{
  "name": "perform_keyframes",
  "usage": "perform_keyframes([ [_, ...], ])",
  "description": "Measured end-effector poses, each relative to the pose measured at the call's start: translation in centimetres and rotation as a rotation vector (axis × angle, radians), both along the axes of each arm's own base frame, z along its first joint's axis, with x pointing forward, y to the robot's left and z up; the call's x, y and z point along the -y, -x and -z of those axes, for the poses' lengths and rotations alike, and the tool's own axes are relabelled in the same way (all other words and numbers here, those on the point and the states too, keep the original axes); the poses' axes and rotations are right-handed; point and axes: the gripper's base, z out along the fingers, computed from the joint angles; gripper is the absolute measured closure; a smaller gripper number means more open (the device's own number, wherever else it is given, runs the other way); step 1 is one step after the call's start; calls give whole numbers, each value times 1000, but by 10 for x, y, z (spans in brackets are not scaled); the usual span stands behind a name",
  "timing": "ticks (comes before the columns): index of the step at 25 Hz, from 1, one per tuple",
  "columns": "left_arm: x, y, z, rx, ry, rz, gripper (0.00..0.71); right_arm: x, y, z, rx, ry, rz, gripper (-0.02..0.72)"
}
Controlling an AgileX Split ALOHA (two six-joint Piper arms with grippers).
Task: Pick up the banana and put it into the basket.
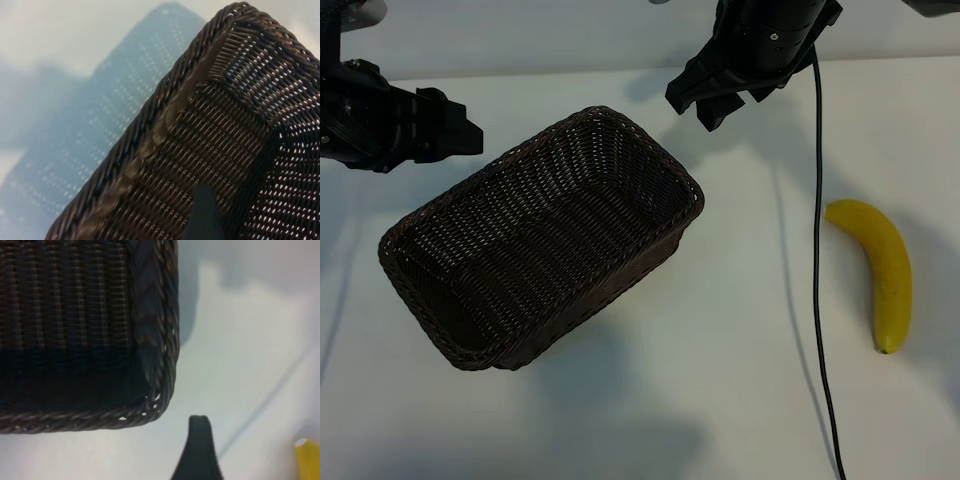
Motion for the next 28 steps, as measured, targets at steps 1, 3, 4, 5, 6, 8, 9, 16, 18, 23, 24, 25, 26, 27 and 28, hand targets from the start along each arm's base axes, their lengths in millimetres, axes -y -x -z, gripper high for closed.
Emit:
perform_keyframes([
  [1, 0, 0, 0, 0, 0, 0, 123, 0, 0, 0, 0, 0, 0, 155],
  [3, 0, 0, 0, 0, 0, 0, 123, 0, 0, 0, 0, 0, 0, 155],
  [4, 0, 0, 0, 0, 0, 0, 123, 0, 0, 0, 0, 0, 0, 155],
  [5, 0, 0, 0, 0, 0, 0, 123, 0, 0, 0, 0, 0, 0, 155],
  [6, 0, 0, 0, 0, 0, 0, 123, 0, 0, 0, 0, 0, 0, 155],
  [8, 0, 0, 0, 0, 0, 0, 123, 0, 0, 0, 0, 0, 0, 155],
  [9, 0, 0, 0, 0, 0, 0, 123, 0, 0, 0, 0, 0, 0, 155],
  [16, 0, 0, 0, 0, 0, 0, 123, 0, 0, 0, 0, 0, 0, 155],
  [18, 0, 0, 0, 0, 0, 0, 123, 0, 0, 0, 0, 0, 0, 155],
  [23, 0, 0, 0, 0, 0, 0, 123, 0, 0, 0, 0, 0, 0, 155],
  [24, 0, 0, 0, 0, 0, 0, 123, 0, 0, 0, 0, 0, 0, 155],
  [25, 0, 0, 0, 2, 0, -1, 123, 0, 0, 0, 0, 0, 0, 155],
  [26, 0, -1, 0, 7, -1, -4, 123, 0, 0, 0, 0, 0, 0, 155],
  [27, 0, -1, -1, 15, -1, -8, 123, 0, 0, 0, 0, 0, 0, 155],
  [28, -1, -2, -1, 19, -1, -10, 123, 0, 0, 0, 0, 0, 0, 155],
])
